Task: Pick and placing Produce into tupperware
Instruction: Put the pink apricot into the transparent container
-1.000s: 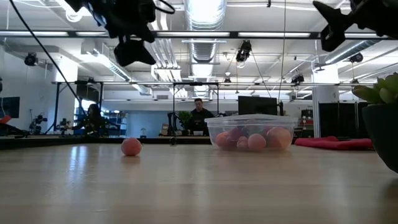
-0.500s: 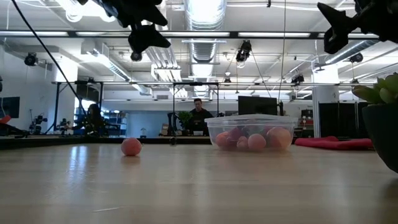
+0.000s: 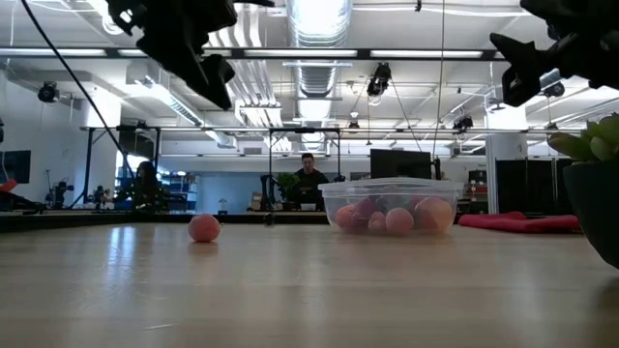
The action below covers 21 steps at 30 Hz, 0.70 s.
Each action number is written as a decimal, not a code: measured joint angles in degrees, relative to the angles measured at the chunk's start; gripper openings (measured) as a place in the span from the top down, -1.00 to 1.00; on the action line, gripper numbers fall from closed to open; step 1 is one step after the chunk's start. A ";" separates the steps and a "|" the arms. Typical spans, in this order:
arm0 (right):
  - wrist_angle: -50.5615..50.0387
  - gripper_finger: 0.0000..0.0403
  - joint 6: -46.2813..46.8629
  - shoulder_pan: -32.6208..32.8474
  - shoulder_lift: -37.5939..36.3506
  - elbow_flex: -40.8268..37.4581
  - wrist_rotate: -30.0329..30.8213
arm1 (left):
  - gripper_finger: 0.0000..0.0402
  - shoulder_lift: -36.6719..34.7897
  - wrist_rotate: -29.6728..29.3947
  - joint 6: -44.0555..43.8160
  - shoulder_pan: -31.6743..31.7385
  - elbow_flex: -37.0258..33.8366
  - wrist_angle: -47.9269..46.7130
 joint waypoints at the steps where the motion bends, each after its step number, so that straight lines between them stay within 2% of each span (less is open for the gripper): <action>1: -0.21 -0.07 0.01 -0.01 0.03 0.00 0.01 | -0.27 0.53 0.03 1.25 0.00 -0.15 0.00; 7: -2.78 -0.07 1.37 -0.01 0.09 0.00 0.00 | -0.27 3.82 0.05 7.49 -0.50 -0.17 -0.35; 18: -2.95 -0.07 1.51 0.01 0.09 0.02 0.01 | -0.27 7.08 -0.89 29.82 -6.47 -0.29 0.00; 21: -2.95 -0.07 1.51 0.01 0.09 0.04 0.03 | -0.27 9.08 -6.41 29.04 -7.70 -0.49 0.22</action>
